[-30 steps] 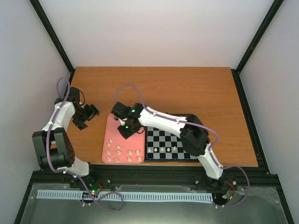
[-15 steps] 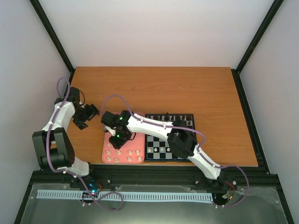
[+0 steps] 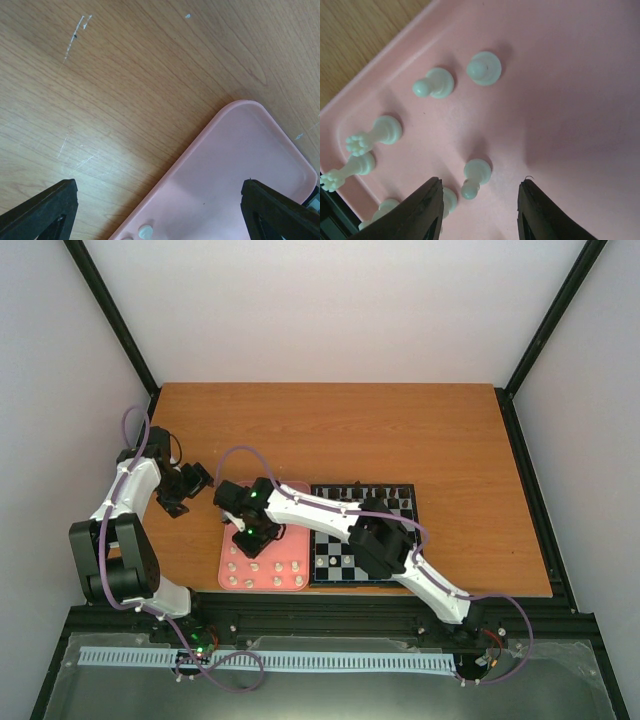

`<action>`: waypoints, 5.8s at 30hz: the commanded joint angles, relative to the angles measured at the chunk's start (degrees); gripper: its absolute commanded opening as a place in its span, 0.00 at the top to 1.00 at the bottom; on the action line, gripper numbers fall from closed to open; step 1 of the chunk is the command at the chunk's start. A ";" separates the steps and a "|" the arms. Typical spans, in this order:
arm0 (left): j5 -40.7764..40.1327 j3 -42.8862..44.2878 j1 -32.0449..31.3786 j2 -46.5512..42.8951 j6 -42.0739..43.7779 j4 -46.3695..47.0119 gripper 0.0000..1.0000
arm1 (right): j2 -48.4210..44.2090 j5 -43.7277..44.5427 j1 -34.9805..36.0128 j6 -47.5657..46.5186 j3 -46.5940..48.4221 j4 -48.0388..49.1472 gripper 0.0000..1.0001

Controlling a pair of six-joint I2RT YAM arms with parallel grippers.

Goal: Set up the chess pieces on the board
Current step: Pick up the chess piece from the storage box, then place the chess piece on the chessboard, then pick up the chess piece from the storage box.

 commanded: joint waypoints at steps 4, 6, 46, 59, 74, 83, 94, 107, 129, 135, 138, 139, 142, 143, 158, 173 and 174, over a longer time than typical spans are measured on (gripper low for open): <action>0.68 0.89 0.51 -0.24 0.20 1.00 0.00 | 2.84 0.10 0.09 -1.07 4.29 -1.12 0.63; 0.72 0.89 0.53 -0.12 0.27 1.00 0.00 | 3.36 -0.25 0.03 -1.22 4.85 -1.57 0.64; 0.37 1.33 0.53 0.34 0.46 0.61 0.00 | -43.60 15.22 -18.27 10.87 -53.06 4.98 0.97; 1.21 0.95 0.54 1.22 0.20 0.96 0.00 | -54.40 15.37 -19.30 19.18 -69.58 7.65 0.97; 0.65 1.06 0.49 1.19 0.46 0.76 0.00 | -54.67 14.41 -20.35 19.42 -73.80 11.48 0.97; 0.51 0.71 0.52 1.35 0.51 0.97 0.00 | -53.51 14.11 -21.15 18.42 -74.35 10.81 0.97; 0.51 1.07 0.54 1.96 0.44 1.11 0.00 | -52.31 13.27 -21.33 18.14 -74.94 11.42 0.97; 0.57 1.15 0.50 2.27 0.46 1.13 0.00 | -52.93 13.73 -21.33 18.34 -74.31 10.78 0.82; 0.74 0.97 0.49 0.97 0.46 0.97 0.00 | -43.43 17.99 -19.99 13.23 -47.76 9.51 0.70; -0.70 1.86 0.53 0.54 0.08 -0.59 0.00 | -28.79 11.69 -13.03 9.52 -28.66 11.94 0.57; -2.61 2.27 0.50 -0.05 -0.45 -1.40 0.00 | -21.39 7.56 -9.63 7.75 -18.93 12.63 0.54; -3.03 2.37 0.54 -0.29 -0.57 -1.51 0.00 | -18.73 6.43 -8.57 6.84 -16.09 12.18 0.54; -3.12 2.55 0.50 -0.26 -0.61 -1.60 0.00 | -11.92 2.22 -6.20 4.51 -8.70 11.42 0.53; -3.06 2.63 0.51 -0.04 -0.52 -1.66 0.00 | -9.37 1.01 -5.66 4.07 -5.97 10.93 0.53; -1.77 2.75 0.50 1.40 -0.77 -1.06 0.00 | 4.64 -6.54 -3.31 2.48 8.52 7.58 0.53; -1.71 2.55 0.52 1.75 -0.92 -0.79 0.00 | 7.58 -7.52 -3.20 2.41 10.07 7.52 0.60; -1.68 2.62 0.49 1.72 -0.94 -0.75 0.00 | 7.85 -7.59 -3.14 2.41 10.20 7.46 0.61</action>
